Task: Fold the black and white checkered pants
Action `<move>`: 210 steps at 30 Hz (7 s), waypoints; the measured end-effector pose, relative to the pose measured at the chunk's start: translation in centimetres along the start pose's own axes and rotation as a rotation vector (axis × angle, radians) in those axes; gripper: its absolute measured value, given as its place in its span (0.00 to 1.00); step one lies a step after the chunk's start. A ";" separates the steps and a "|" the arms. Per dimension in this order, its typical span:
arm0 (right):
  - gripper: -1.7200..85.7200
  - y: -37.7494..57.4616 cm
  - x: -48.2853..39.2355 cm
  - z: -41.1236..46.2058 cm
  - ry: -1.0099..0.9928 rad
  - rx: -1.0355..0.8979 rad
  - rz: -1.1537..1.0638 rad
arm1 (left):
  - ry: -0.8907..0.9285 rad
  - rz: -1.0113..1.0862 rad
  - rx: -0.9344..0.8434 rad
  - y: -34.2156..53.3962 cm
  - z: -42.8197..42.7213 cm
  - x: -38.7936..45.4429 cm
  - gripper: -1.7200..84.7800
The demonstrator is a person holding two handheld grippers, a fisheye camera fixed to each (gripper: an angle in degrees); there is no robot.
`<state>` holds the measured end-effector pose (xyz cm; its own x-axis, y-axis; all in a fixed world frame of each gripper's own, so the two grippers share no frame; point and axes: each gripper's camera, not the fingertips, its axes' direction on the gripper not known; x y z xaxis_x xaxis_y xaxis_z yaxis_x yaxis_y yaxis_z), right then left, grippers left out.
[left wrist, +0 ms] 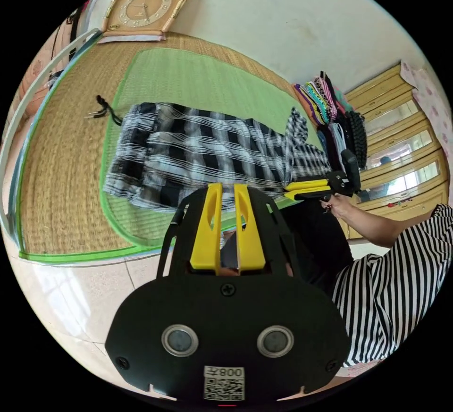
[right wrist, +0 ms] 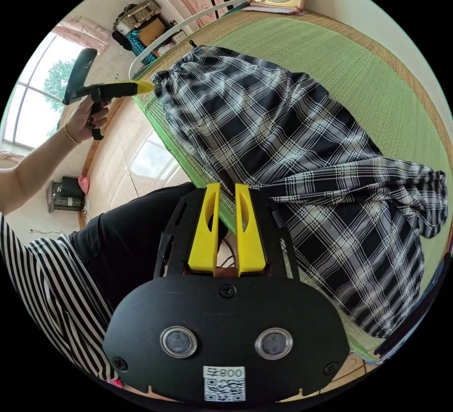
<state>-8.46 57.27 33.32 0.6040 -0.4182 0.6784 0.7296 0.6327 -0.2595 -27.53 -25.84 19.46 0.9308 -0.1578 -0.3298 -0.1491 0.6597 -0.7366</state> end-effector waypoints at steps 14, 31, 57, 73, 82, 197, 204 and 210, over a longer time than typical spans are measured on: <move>0.09 4.5 10.9 -7.6 0.011 0.203 0.367 | 0.263 0.203 -0.178 -6.3 13.1 8.1 0.11; 0.09 1.6 29.7 -10.9 0.116 0.098 0.723 | 0.104 0.282 -0.306 -12.3 22.2 15.4 0.07; 0.02 9.6 30.3 -16.1 0.009 0.263 0.691 | 0.096 0.280 -0.249 -14.5 23.3 24.1 0.03; 0.02 27.0 24.2 -22.4 -0.036 0.544 0.651 | 0.145 0.460 -0.317 -15.0 23.5 33.7 0.02; 0.02 39.0 22.7 -15.8 -0.024 0.449 0.840 | 0.106 0.504 -0.514 -14.5 27.2 37.9 0.02; 0.02 55.7 28.9 -9.2 0.116 0.702 1.047 | 0.393 0.474 -0.428 -43.4 44.3 71.0 0.06; 0.02 56.7 31.2 -8.5 0.040 0.736 1.155 | 0.371 0.430 -0.427 -41.8 44.5 67.9 0.04; 0.02 55.4 29.7 -9.7 0.023 0.861 1.132 | 0.298 0.450 -0.445 -39.8 44.0 64.9 0.03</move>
<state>53.02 73.57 32.42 0.7317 0.5680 0.3768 -0.5580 0.8166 -0.1475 53.48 -29.97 53.33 0.6246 -0.1769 -0.7607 -0.6806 0.3544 -0.6412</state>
